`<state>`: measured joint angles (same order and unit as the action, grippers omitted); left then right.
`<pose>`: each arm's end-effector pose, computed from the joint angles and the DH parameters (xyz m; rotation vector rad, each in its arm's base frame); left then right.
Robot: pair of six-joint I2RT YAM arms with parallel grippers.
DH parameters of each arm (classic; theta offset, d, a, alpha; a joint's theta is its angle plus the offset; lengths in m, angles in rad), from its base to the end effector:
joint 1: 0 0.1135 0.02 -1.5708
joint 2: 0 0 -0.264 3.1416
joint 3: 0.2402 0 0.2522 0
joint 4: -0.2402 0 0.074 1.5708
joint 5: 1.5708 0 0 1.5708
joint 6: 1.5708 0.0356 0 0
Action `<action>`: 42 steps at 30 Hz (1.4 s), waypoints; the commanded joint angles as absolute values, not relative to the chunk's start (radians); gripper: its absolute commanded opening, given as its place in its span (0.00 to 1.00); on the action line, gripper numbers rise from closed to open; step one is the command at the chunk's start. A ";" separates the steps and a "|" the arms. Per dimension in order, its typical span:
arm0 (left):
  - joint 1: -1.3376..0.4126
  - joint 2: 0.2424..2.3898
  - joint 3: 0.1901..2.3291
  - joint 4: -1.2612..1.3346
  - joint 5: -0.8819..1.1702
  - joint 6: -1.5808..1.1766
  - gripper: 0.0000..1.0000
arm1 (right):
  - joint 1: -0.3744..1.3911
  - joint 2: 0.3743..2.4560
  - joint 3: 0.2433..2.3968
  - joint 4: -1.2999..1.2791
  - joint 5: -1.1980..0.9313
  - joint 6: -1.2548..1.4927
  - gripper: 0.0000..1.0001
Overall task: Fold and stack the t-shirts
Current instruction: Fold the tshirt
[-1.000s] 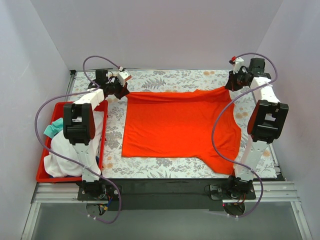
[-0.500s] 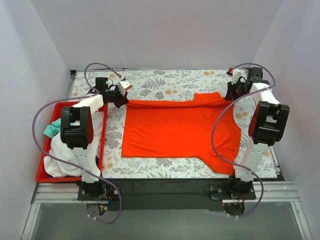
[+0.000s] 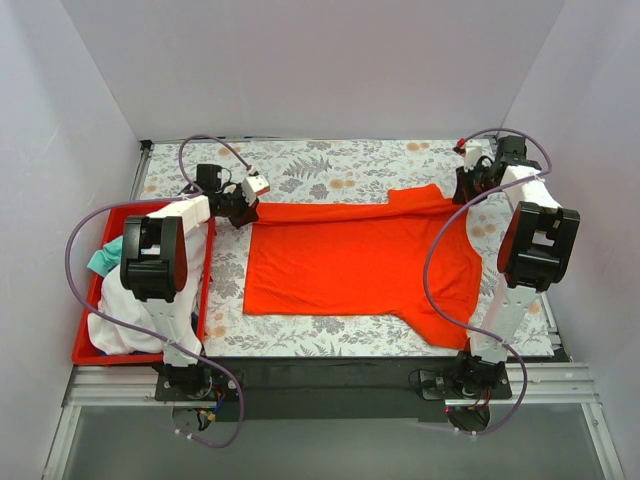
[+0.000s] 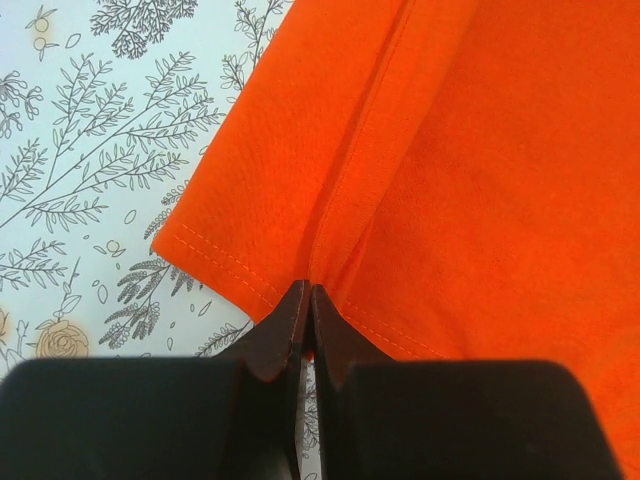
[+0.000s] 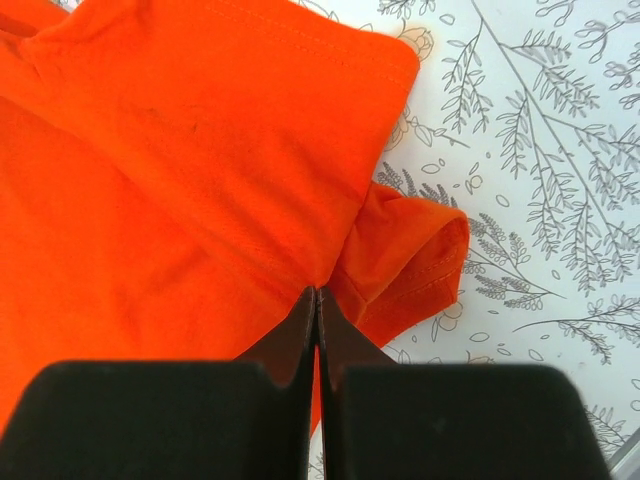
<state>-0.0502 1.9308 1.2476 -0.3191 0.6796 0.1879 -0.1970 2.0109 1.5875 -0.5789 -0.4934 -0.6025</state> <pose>0.3940 -0.0422 0.1668 0.5355 2.3726 -0.8047 0.4320 -0.0690 0.2176 -0.6619 2.3353 0.2863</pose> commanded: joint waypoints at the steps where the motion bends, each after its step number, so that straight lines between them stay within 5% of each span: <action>1: -0.051 1.827 1.253 -0.341 0.661 0.218 0.00 | -0.207 2.000 1.637 -0.601 -0.491 -0.624 0.01; 19: -0.103 1.876 1.184 -0.402 0.580 0.261 0.00 | -0.207 2.042 1.528 -0.612 -0.428 -0.719 0.01; 21: -0.103 1.876 1.210 -0.443 0.595 0.275 0.11 | -0.207 2.045 1.520 -0.621 -0.416 -0.739 0.01; 28: -0.139 1.845 1.409 -0.539 0.750 0.184 0.44 | -0.215 2.029 1.661 -0.707 -0.402 -0.733 0.57; 37: -0.439 2.194 1.892 -0.351 0.437 -0.423 0.47 | -0.189 2.190 1.988 -0.727 -0.465 -0.460 0.54; 42: -0.531 2.420 2.181 -0.382 0.489 -0.667 0.56 | -0.181 2.301 2.058 -0.715 -0.508 -0.348 0.53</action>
